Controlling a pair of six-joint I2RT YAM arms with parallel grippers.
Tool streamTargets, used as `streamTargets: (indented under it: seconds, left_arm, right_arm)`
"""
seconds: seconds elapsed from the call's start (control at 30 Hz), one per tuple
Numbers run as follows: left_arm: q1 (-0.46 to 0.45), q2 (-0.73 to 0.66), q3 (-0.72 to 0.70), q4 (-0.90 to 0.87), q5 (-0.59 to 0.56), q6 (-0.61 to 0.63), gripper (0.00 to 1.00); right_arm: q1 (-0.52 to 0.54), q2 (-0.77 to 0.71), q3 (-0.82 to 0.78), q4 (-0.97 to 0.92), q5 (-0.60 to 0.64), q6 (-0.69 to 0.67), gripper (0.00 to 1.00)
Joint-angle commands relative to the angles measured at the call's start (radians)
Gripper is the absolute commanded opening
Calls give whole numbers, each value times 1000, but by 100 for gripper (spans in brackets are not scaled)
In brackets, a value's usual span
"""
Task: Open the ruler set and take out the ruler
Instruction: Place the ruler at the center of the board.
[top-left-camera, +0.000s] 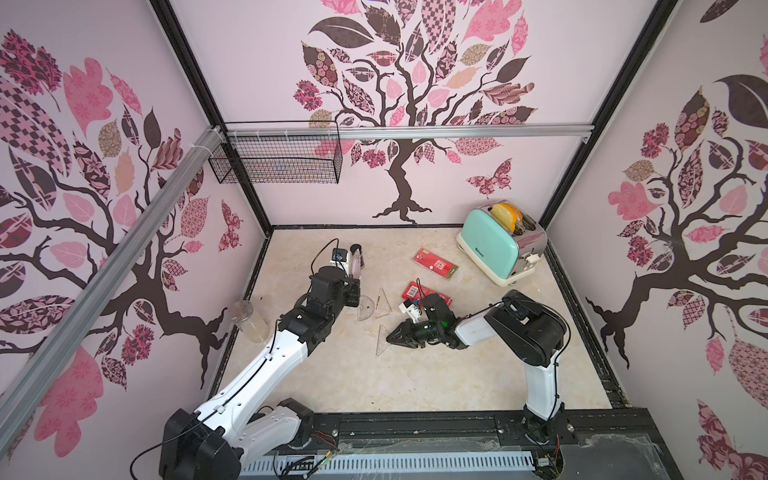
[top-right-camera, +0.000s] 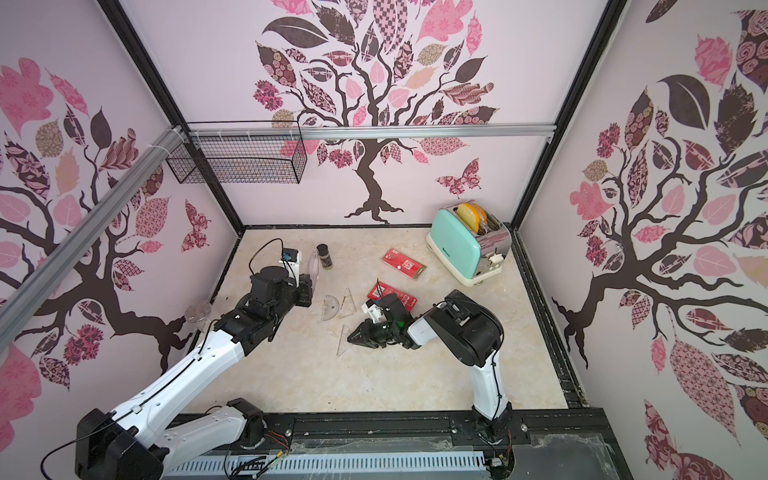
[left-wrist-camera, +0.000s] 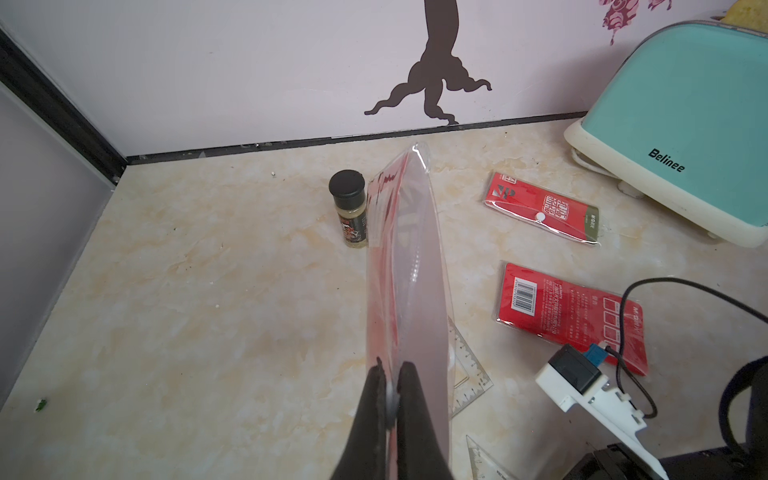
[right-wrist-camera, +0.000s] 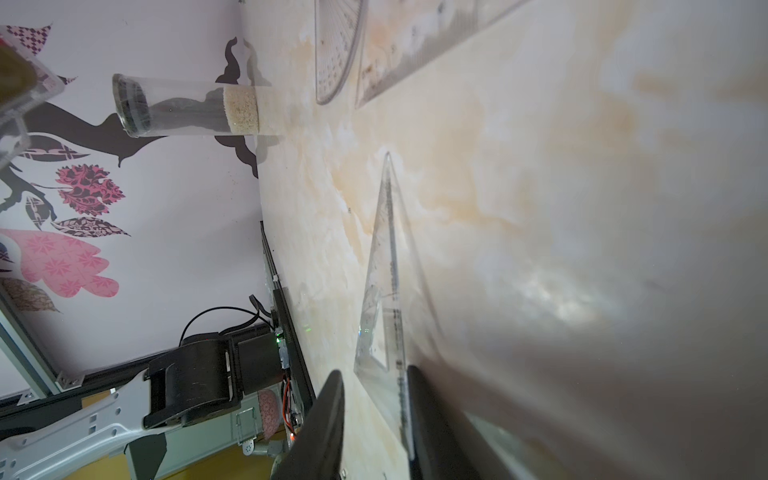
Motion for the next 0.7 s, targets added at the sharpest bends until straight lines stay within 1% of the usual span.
streamTargets:
  seconds: [0.0, 0.1, 0.23, 0.53, 0.67]
  left_arm:
    - [5, -17, -12, 14, 7, 7, 0]
    - [5, -17, -13, 15, 13, 5, 0]
    - [6, -9, -10, 19, 26, 1, 0]
    - [5, 9, -10, 27, 63, -10, 0]
    - [5, 6, -12, 28, 74, -13, 0]
  right_arm:
    - [8, -41, 26, -74, 11, -38, 33]
    - [7, -76, 50, -159, 18, -98, 36]
    - [7, -122, 94, -283, 2, -173, 36]
    - [8, -237, 182, -552, 75, -349, 37]
    - [8, -271, 203, -611, 94, -386, 37]
